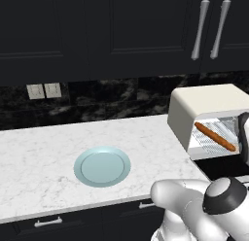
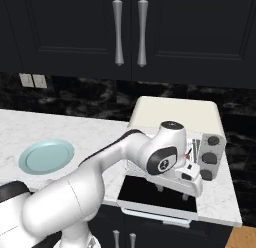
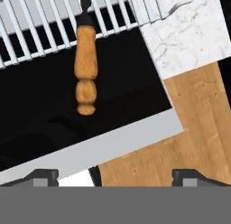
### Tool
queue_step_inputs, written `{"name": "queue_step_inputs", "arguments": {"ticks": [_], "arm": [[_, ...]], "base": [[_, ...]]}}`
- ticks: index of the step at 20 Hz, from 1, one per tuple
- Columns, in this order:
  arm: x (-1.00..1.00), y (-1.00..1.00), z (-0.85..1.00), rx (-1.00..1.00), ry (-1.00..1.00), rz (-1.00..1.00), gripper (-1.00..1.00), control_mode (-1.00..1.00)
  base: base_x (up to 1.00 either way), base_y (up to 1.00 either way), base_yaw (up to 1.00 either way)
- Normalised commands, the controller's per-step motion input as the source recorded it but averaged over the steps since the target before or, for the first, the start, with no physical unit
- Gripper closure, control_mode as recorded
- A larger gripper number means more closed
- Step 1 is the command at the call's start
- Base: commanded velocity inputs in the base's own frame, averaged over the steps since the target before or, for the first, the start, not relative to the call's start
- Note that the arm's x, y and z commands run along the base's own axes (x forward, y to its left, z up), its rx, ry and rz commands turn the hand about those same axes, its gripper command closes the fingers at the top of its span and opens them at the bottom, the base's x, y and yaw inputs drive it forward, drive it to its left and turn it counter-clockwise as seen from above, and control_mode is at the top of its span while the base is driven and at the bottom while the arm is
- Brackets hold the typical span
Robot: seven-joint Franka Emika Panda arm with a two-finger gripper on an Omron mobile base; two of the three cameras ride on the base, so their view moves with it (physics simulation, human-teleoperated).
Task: Pick up the kebab skewer and baguette bread, and place them inside the toaster oven. Close the toaster oven door and start by setting the timer.
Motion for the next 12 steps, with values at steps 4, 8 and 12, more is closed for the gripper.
{"name": "queue_step_inputs", "arguments": {"ticks": [4, 8, 12], "arm": [[-0.38, 0.59, 0.0, 0.0, 0.0, 0.0, -1.0, -1.0], [-0.09, 0.65, -0.03, 0.0, 0.0, 0.0, -1.0, -1.0], [0.2, 0.24, -0.04, 0.0, 0.0, 0.0, -1.0, -1.0]], "base": [[0.0, 0.0, 0.0], [0.0, 0.0, 0.0], [0.0, 0.0, 0.0]]}}
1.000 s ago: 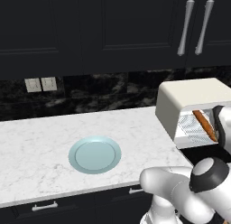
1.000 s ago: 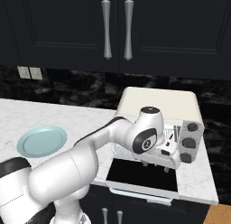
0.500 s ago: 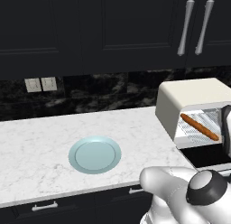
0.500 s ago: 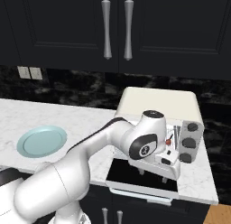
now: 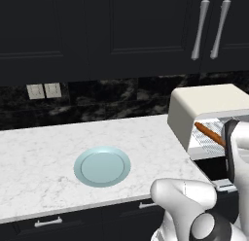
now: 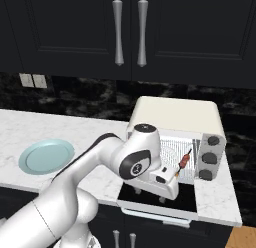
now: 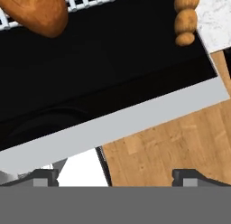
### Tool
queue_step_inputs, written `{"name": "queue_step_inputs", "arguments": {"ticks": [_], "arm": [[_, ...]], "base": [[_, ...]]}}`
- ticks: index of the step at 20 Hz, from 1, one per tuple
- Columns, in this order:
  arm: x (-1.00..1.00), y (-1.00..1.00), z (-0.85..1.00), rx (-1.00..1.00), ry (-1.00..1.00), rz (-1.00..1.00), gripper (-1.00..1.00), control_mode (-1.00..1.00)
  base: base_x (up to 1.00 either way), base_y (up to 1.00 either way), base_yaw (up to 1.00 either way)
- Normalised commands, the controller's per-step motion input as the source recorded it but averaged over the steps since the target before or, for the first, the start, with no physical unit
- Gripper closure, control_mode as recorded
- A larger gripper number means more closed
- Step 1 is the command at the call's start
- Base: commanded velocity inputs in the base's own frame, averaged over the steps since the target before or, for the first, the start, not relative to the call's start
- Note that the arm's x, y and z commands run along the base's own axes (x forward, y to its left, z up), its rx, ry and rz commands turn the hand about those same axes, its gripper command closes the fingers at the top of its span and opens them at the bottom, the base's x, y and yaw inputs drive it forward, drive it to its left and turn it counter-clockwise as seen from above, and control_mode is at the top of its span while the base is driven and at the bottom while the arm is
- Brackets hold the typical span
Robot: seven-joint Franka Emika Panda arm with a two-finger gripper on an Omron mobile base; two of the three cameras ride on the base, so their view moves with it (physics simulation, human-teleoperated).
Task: Pick up the kebab skewer and baguette bread, and place them inside the toaster oven. Close the toaster oven door and start by setting the timer.
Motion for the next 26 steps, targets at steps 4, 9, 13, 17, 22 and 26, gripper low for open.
{"name": "queue_step_inputs", "arguments": {"ticks": [4, 9, 13, 17, 22, 26], "arm": [[0.11, -0.06, 0.0, 0.0, 0.0, 0.0, -1.0, -1.0], [0.02, -0.15, -0.01, 0.0, 0.0, 0.0, -1.0, -1.0], [0.14, -0.17, 0.0, 0.0, 0.0, 0.0, -1.0, -1.0], [0.15, -0.03, -0.01, 0.0, 0.0, 0.0, -1.0, -1.0], [0.11, 0.0, -0.05, 0.0, 0.0, 0.0, -1.0, -1.0], [0.13, 0.0, -0.01, 0.01, 0.0, 0.0, -1.0, -1.0]], "base": [[0.0, 0.0, 0.0], [0.0, 0.0, 0.0], [0.0, 0.0, 0.0], [0.0, 0.0, 0.0], [0.0, 0.0, 0.0], [0.0, 0.0, 0.0]]}}
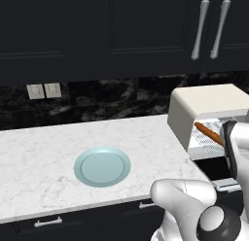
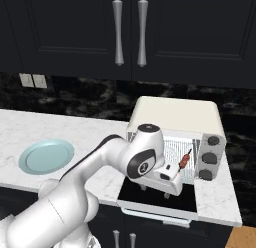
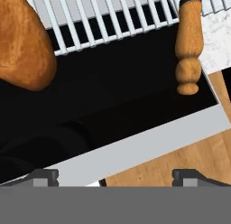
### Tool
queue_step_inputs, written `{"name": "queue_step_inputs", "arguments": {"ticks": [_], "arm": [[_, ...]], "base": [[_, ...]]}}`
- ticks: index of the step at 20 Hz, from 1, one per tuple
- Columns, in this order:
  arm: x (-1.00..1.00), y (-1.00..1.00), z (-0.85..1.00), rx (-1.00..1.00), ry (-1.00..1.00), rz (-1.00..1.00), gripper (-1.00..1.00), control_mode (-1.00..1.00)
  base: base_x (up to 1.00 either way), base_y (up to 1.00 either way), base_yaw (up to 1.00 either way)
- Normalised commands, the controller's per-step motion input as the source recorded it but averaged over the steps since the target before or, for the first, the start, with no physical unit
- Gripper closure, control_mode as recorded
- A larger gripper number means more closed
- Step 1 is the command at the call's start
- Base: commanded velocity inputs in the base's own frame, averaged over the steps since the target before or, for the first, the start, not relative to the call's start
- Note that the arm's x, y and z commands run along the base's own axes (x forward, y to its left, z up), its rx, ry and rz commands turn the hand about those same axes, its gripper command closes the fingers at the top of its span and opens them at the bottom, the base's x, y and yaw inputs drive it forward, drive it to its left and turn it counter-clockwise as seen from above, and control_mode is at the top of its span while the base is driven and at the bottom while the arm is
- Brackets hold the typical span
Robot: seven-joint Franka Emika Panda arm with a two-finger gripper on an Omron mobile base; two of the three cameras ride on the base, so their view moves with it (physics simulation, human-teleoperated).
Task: Pick up the kebab skewer and baguette bread, and place them inside the toaster oven. Close the toaster oven door and start by setting the timer.
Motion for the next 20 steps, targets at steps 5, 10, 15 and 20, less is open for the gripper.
{"name": "queue_step_inputs", "arguments": {"ticks": [5, 10, 15, 20], "arm": [[0.04, 0.0, -0.03, 0.02, 0.0, 0.0, -1.0, -1.0], [0.07, 0.0, -0.15, 0.02, -0.05, 0.0, -1.0, -1.0], [0.21, 0.0, -0.16, 0.0, -0.15, 0.01, -1.0, -1.0], [0.3, 0.0, -0.08, 0.0, -0.11, 0.02, -1.0, -1.0]], "base": [[0.0, 0.0, 0.0], [0.0, 0.0, 0.0], [0.0, 0.0, 0.0], [0.0, 0.0, 0.0]]}}
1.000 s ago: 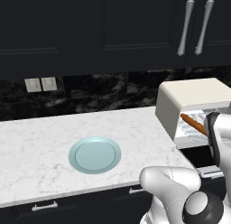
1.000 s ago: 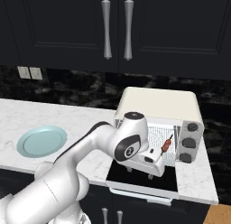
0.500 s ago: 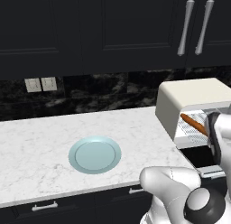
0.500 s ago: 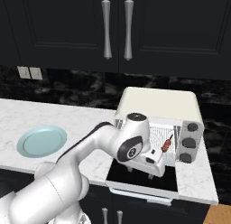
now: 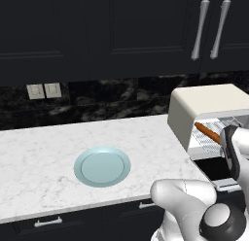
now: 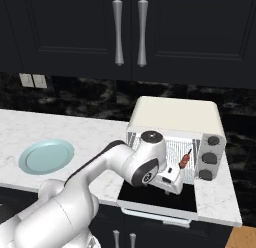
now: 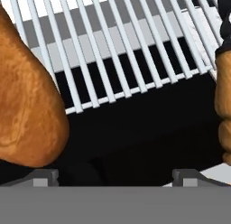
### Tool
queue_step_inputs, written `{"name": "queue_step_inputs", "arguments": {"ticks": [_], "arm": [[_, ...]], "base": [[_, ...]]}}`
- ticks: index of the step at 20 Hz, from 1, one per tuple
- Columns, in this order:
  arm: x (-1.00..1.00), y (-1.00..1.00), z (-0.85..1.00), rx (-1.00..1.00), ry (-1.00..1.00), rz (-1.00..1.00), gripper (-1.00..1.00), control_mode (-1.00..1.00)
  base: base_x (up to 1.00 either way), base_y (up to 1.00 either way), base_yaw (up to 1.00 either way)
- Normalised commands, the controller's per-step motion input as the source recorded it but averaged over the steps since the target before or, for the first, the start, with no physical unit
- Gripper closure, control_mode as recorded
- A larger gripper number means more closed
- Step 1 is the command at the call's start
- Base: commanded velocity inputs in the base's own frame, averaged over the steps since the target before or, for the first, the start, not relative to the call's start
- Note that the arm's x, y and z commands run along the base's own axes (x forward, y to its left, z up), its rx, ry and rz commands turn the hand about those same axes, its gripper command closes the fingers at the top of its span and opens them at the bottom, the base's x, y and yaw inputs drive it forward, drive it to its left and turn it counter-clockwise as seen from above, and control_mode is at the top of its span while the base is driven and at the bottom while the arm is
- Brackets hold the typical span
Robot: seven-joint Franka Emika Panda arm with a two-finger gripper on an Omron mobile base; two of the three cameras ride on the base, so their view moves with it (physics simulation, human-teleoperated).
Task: Pick up the kebab skewer and baguette bread, and place them inside the toaster oven. Close the toaster oven door and start by setting the timer.
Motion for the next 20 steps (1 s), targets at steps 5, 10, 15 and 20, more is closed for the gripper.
{"name": "queue_step_inputs", "arguments": {"ticks": [5, 10, 15, 20], "arm": [[0.32, 0.0, 0.0, 0.0, -0.02, 0.02, -1.0, -1.0], [0.16, 0.0, -0.02, 0.0, 0.0, 0.03, -1.0, -1.0], [0.12, 0.0, 0.0, 0.0, -0.02, 0.05, -1.0, -1.0], [0.22, 0.0, 0.0, 0.0, -0.03, 0.08, -1.0, -1.0]], "base": [[0.0, 0.0, 0.0], [0.0, 0.0, 0.0], [0.0, 0.0, 0.0], [0.0, 0.0, 0.0]]}}
